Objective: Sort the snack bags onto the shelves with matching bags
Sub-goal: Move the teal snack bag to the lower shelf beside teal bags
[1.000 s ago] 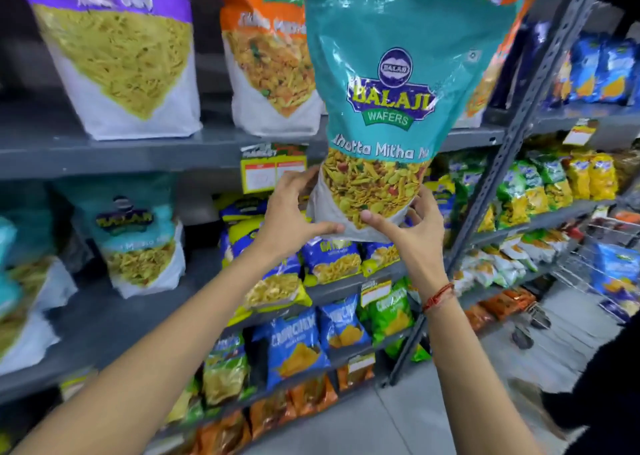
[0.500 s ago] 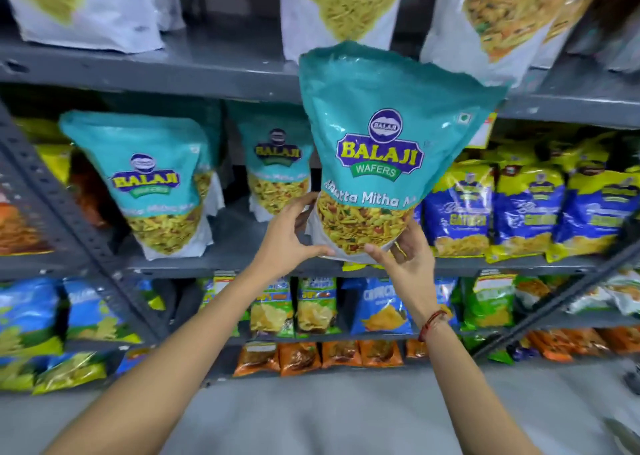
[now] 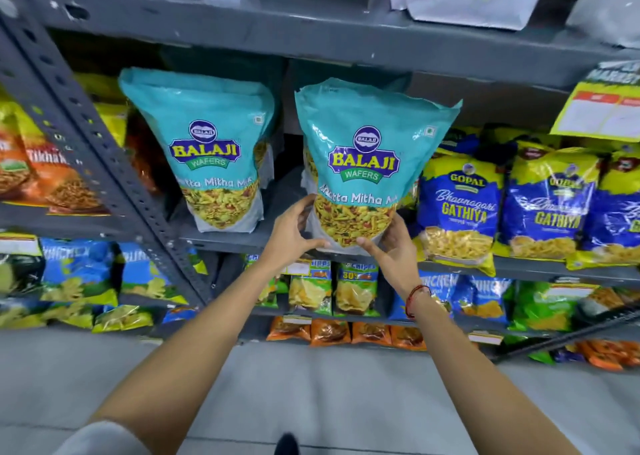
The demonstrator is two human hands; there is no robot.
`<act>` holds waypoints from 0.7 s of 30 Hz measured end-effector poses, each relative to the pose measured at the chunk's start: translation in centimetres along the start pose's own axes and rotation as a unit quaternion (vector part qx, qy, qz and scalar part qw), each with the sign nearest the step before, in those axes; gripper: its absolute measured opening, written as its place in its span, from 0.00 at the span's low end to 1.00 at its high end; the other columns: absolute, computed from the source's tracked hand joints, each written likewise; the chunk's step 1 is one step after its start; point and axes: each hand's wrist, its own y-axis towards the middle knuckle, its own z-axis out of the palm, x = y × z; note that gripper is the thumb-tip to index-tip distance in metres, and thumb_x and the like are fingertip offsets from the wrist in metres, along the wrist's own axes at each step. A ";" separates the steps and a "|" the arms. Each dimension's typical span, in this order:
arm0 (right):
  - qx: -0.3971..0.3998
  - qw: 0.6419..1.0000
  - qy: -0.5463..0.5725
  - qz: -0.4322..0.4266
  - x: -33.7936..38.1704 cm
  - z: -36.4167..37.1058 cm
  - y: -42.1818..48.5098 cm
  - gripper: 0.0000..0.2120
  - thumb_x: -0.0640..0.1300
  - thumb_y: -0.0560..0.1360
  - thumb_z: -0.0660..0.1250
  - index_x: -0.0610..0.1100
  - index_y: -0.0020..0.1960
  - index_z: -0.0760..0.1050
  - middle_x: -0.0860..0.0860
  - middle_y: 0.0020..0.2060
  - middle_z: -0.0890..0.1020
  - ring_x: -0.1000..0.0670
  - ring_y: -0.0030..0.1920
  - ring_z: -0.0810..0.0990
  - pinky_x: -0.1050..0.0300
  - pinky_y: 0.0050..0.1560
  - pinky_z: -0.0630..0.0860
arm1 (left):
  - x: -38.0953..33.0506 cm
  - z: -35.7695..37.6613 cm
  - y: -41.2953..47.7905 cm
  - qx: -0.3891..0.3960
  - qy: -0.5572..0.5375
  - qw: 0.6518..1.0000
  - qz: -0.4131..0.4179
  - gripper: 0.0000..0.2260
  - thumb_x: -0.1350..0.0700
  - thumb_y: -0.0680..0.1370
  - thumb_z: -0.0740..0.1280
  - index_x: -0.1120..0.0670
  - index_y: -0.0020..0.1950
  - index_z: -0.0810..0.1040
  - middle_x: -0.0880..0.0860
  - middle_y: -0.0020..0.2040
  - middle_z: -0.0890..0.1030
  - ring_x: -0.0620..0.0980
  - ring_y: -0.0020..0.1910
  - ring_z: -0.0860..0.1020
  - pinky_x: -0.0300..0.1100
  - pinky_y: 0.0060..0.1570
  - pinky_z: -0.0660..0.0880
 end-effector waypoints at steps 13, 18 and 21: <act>0.025 0.998 -0.045 0.035 -2.7 2.4 3.9 0.37 0.48 0.68 0.75 0.46 0.71 0.60 0.54 0.60 0.76 0.53 0.61 0.75 0.53 0.61 0.75 | 3.8 -0.7 2.7 0.012 0.022 1.000 -0.010 0.39 0.62 0.64 0.77 0.55 0.70 0.63 0.55 0.65 0.74 0.46 0.63 0.73 0.40 0.62 0.70; 0.072 0.993 -0.072 0.057 -4.3 1.9 4.4 0.43 0.47 0.65 0.77 0.50 0.73 0.58 0.49 0.66 0.75 0.49 0.66 0.74 0.47 0.66 0.73 | 5.4 -1.0 3.0 0.034 0.096 0.994 -0.026 0.40 0.58 0.63 0.79 0.56 0.70 0.64 0.57 0.66 0.74 0.53 0.65 0.72 0.52 0.65 0.70; 0.060 0.994 -0.073 0.064 -4.3 2.1 4.5 0.38 0.43 0.66 0.77 0.44 0.71 0.63 0.46 0.64 0.77 0.52 0.61 0.75 0.52 0.65 0.73 | 5.4 -1.0 3.3 0.037 0.107 0.993 -0.030 0.39 0.58 0.64 0.78 0.55 0.71 0.64 0.56 0.67 0.74 0.53 0.66 0.72 0.50 0.65 0.69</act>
